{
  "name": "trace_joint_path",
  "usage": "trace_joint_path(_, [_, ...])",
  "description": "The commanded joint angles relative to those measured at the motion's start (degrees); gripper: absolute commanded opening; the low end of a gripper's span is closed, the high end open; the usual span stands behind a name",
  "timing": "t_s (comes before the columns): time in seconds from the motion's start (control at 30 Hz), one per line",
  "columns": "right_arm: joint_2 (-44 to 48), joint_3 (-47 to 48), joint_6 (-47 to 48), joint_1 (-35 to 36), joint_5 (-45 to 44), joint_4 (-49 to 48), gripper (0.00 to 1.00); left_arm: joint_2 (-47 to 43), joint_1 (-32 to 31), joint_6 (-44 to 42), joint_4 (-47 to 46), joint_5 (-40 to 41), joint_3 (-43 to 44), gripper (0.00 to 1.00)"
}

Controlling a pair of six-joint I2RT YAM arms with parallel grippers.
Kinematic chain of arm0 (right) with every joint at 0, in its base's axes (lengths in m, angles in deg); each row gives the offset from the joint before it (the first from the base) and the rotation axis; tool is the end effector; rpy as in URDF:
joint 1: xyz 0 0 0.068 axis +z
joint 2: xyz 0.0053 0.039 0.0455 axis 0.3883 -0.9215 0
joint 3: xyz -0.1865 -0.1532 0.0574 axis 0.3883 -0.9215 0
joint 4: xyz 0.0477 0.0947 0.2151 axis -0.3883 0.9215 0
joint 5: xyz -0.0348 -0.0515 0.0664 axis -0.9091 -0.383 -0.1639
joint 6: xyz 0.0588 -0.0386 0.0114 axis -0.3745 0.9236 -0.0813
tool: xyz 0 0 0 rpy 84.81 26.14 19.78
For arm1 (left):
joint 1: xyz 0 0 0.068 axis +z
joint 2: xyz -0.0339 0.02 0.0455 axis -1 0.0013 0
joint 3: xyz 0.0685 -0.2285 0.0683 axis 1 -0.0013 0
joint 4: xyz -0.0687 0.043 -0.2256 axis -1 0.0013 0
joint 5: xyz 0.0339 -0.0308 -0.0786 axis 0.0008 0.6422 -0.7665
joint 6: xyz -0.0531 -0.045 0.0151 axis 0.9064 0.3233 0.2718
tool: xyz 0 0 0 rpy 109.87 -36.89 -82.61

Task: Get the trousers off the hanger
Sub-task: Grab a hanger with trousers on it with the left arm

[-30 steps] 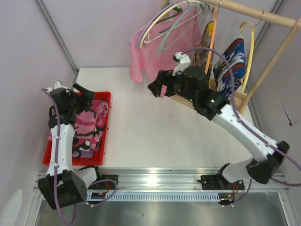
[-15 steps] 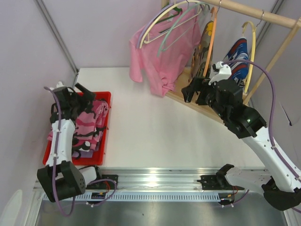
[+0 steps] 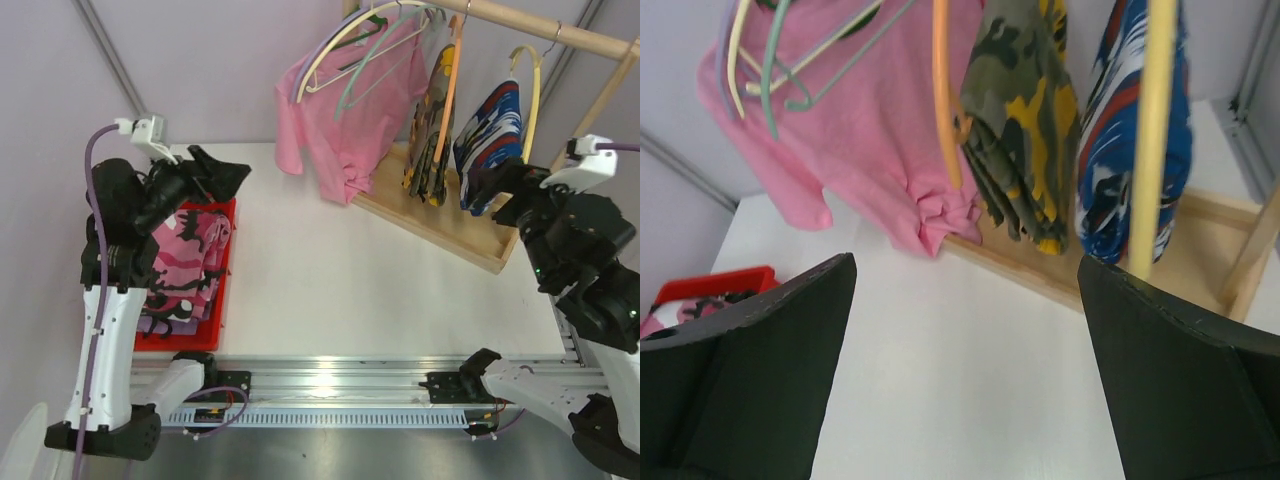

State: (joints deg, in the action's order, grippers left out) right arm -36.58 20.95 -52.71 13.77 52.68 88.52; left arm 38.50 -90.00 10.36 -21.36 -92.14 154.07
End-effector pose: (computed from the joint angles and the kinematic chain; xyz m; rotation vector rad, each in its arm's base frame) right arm 0.1209 0.0504 0.4727 0.1510 1.6389 0.2455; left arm 0.1946 -0.0271 0.4384 0.0189 1.6669 -0.7122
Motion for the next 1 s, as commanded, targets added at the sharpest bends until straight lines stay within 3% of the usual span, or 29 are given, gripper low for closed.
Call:
trace_joint_path(0.0, [-2.67,7.23,2.42,-0.15,-6.68,5.05,1.0,0.21,-7.9,-6.18,5.21,2.81,8.17,0.99])
trace_joint_path(0.13, [-8.37,12.51,3.92,-0.23,-7.13,3.47,0.98,2.23,-15.99,-6.63,5.13,6.42,14.42,0.99])
trace_joint_path(0.3, [-16.98,18.06,7.96,-2.77,-9.07,0.23,0.98,10.13,-34.0,-11.19,6.44,18.89,23.28,1.0])
trace_joint_path(0.43, [-23.14,22.62,4.12,-14.27,11.44,2.76,0.96,19.8,-43.05,-13.39,6.8,30.39,33.39,1.0])
trace_joint_path(0.57, [-24.03,21.68,3.22,-21.75,18.42,-2.13,0.96,29.11,-48.07,-15.59,5.4,37.44,44.45,1.0])
trace_joint_path(0.63, [-24.38,21.49,3.13,-22.73,20.29,-5.14,0.95,34.04,-49.23,-15.94,3.73,39.21,48.16,0.99])
trace_joint_path(0.8, [-26.76,27.89,4.26,-23.26,19.69,-2.25,0.95,42.39,-51.34,-15.24,0.65,40.36,56.68,0.97])
trace_joint_path(0.97, [-24.04,28.35,5.15,-23.44,19.5,-2.24,0.92,50.22,-53.62,-15.77,-3.47,41.5,60.14,0.94])
